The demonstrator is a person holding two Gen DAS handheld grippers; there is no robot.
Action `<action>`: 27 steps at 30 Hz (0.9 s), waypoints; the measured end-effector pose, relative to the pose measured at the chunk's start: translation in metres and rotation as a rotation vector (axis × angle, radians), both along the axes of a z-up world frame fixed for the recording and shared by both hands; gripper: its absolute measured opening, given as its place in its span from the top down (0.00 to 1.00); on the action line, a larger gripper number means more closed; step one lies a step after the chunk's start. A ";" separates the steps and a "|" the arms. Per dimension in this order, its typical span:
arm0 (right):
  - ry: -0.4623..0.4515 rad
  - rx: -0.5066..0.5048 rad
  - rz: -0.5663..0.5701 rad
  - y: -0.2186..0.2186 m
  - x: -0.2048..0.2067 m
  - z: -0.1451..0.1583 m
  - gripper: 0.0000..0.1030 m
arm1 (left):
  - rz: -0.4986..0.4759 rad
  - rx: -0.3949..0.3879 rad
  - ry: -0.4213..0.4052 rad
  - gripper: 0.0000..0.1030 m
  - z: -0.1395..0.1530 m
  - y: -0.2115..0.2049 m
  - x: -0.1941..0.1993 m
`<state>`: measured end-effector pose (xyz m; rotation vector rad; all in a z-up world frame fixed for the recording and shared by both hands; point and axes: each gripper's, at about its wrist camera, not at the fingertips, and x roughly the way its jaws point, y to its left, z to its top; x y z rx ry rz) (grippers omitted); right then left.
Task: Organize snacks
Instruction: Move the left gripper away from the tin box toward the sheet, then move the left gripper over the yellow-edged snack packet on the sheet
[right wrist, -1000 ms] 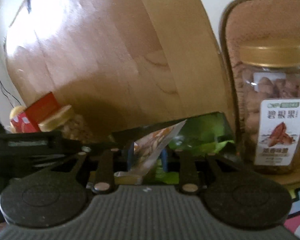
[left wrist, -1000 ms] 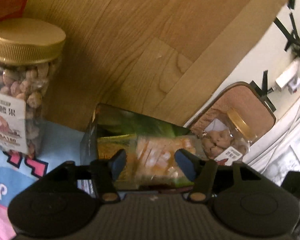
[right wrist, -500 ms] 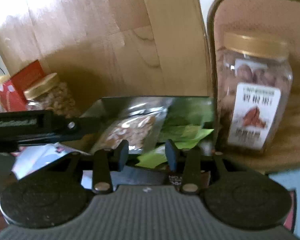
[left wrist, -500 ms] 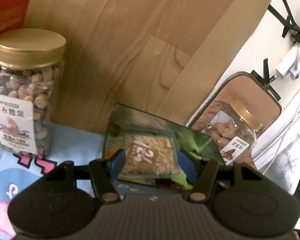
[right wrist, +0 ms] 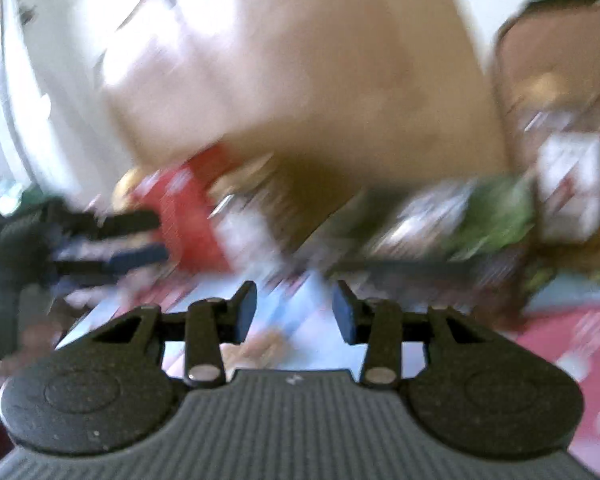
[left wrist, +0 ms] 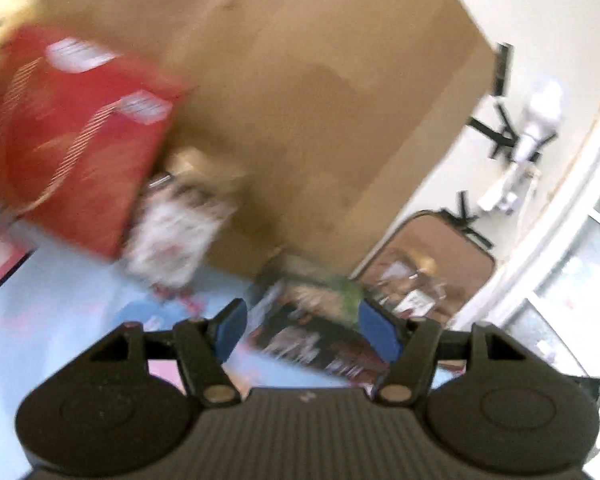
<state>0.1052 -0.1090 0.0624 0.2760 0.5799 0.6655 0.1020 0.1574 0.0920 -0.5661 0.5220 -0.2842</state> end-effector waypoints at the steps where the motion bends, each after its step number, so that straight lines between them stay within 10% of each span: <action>1: 0.014 -0.015 0.033 0.011 -0.006 -0.007 0.56 | 0.015 -0.009 0.029 0.38 -0.009 0.006 -0.006; 15: 0.036 -0.301 0.187 0.093 -0.017 -0.052 0.43 | -0.076 -0.033 0.168 0.38 -0.066 -0.019 -0.011; 27: -0.058 -0.290 0.144 0.083 -0.032 -0.051 0.68 | -0.099 -0.062 0.206 0.46 -0.072 -0.029 -0.004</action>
